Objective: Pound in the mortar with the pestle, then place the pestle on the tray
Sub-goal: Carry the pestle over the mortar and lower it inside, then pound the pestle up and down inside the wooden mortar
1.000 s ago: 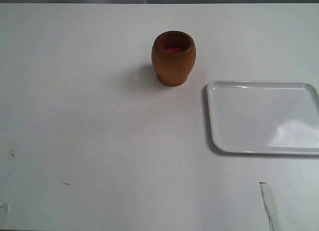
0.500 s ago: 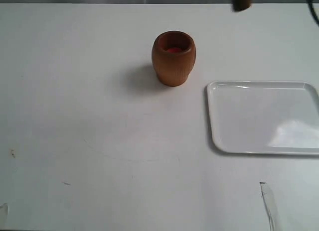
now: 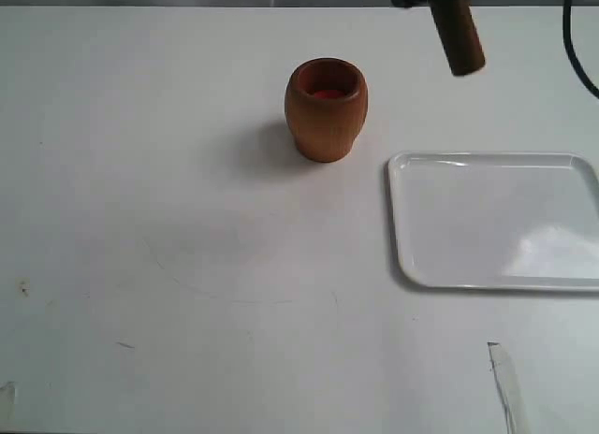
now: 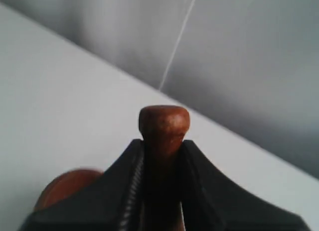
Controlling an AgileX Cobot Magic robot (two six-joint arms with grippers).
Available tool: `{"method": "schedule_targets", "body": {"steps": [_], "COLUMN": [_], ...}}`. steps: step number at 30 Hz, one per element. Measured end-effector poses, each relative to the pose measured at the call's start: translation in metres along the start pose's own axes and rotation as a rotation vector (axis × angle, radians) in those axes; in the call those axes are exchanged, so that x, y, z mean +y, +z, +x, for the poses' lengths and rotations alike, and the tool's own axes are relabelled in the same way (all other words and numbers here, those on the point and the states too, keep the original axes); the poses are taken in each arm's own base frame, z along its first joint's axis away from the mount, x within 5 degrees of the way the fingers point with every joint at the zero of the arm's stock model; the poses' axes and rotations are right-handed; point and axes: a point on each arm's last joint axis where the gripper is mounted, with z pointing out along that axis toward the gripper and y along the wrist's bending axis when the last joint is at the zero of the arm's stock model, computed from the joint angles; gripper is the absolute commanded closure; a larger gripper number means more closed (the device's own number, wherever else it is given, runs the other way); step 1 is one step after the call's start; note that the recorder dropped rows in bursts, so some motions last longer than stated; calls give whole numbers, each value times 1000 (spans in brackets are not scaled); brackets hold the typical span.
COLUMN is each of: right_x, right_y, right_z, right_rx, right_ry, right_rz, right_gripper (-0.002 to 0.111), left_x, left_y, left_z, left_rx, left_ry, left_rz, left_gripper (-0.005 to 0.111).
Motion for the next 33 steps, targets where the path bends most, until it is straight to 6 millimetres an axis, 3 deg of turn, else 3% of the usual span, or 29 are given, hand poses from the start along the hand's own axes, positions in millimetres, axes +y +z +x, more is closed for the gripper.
{"method": "schedule_targets", "body": {"steps": [6, 11, 15, 23, 28, 33], "right_x": [14, 37, 46, 42, 38, 38], "right_y": [-4, 5, 27, 80, 102, 112], "right_z": [-25, -23, -4, 52, 84, 102], "right_rx": [-290, -510, -652, -657, -579, -534], "right_ry": [-42, -13, 107, 247, 301, 308], "right_rz": [117, -7, -128, -207, -197, -190], "right_gripper": [108, 108, 108, 108, 108, 108], "left_x": [0, 0, 0, 0, 0, 0], "left_y": [0, 0, 0, 0, 0, 0], "left_z": [0, 0, 0, 0, 0, 0], "left_rx": [0, 0, 0, 0, 0, 0], "left_ry": [0, 0, 0, 0, 0, 0], "left_rz": [0, 0, 0, 0, 0, 0], "left_gripper": [107, 107, 107, 107, 107, 107]}}
